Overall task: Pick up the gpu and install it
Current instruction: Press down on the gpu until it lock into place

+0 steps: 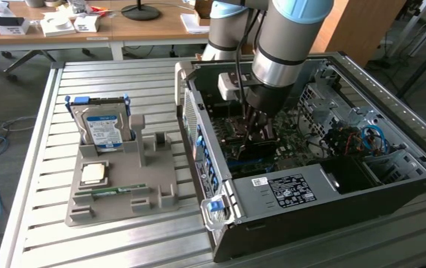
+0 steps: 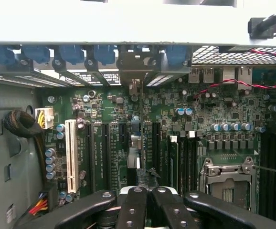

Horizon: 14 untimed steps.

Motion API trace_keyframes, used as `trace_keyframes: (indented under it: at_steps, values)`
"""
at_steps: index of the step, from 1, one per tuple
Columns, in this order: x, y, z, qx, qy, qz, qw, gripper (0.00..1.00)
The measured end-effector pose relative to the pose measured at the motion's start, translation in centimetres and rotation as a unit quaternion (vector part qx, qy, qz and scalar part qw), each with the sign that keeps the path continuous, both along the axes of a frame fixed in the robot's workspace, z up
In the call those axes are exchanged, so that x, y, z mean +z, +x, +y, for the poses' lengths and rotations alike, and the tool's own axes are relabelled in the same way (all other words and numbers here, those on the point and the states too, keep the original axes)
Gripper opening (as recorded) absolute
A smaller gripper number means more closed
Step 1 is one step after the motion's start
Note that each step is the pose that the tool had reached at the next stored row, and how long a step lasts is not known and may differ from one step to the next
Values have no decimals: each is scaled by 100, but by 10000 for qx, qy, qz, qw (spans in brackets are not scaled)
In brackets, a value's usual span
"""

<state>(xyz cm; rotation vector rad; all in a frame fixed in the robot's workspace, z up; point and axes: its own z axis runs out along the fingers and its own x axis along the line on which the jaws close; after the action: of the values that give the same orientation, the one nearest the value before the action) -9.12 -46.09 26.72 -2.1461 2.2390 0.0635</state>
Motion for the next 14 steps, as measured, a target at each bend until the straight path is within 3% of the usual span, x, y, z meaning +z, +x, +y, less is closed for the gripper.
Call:
trace_keyframes:
  at_steps: [14]
  values:
    - [-7,0,10,0,-1,1,10000,11]
